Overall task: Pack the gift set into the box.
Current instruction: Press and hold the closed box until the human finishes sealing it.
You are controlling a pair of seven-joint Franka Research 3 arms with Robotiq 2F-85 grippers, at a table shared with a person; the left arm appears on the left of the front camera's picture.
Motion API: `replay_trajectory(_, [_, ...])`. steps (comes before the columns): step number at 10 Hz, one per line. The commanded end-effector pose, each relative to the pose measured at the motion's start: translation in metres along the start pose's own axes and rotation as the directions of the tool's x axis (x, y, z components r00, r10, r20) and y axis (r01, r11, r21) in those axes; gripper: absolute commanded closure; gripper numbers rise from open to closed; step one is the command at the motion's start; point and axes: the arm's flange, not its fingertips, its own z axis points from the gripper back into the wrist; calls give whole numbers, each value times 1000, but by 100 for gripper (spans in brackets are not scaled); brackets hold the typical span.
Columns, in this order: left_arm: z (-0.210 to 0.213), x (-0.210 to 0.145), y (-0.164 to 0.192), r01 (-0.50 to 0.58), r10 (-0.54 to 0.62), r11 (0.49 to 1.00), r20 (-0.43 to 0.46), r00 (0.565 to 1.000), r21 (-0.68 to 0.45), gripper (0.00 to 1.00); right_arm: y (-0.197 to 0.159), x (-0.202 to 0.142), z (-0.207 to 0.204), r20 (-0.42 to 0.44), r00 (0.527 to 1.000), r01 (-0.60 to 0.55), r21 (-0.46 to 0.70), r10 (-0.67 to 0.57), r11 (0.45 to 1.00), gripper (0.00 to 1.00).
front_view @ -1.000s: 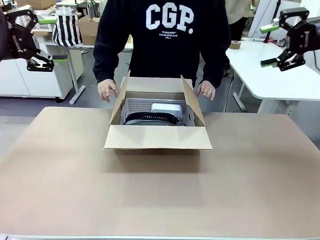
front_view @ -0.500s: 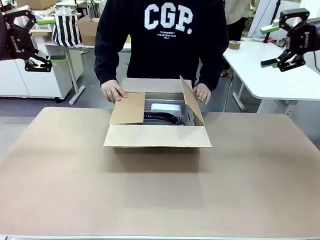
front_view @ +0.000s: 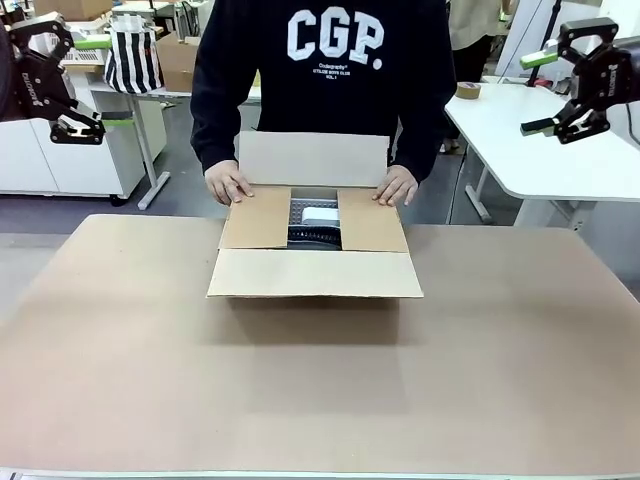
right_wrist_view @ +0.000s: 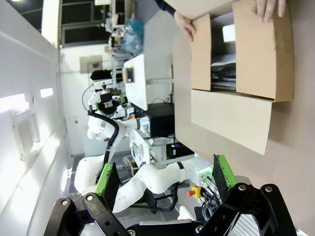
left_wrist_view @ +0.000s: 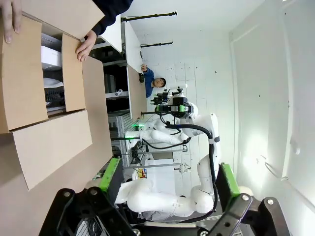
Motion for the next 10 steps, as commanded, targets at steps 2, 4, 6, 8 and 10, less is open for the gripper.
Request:
replay_trajectory(2, [0, 0, -2, -4, 4, 1000, 3, 1000, -26, 0, 6, 3, 1, -5, 1000, 19, 7, -19, 1000, 0])
replay_trajectory(4, [0, 0, -2, -4, 4, 1000, 3, 1000, -26, 0, 6, 3, 1, -5, 1000, 19, 7, -19, 1000, 0])
replay_trajectory(6, [0, 0, -2, -4, 4, 1000, 3, 1000, -26, 0, 6, 3, 1, -5, 1000, 19, 7, -19, 1000, 0])
replay_trajectory(8, [0, 0, -2, -4, 4, 1000, 3, 1000, -26, 0, 6, 3, 1, -5, 1000, 19, 7, -19, 1000, 0])
replay_trajectory(10, [0, 0, -2, -4, 4, 1000, 3, 1000, -26, 0, 6, 3, 1, -5, 1000, 19, 7, -19, 1000, 0])
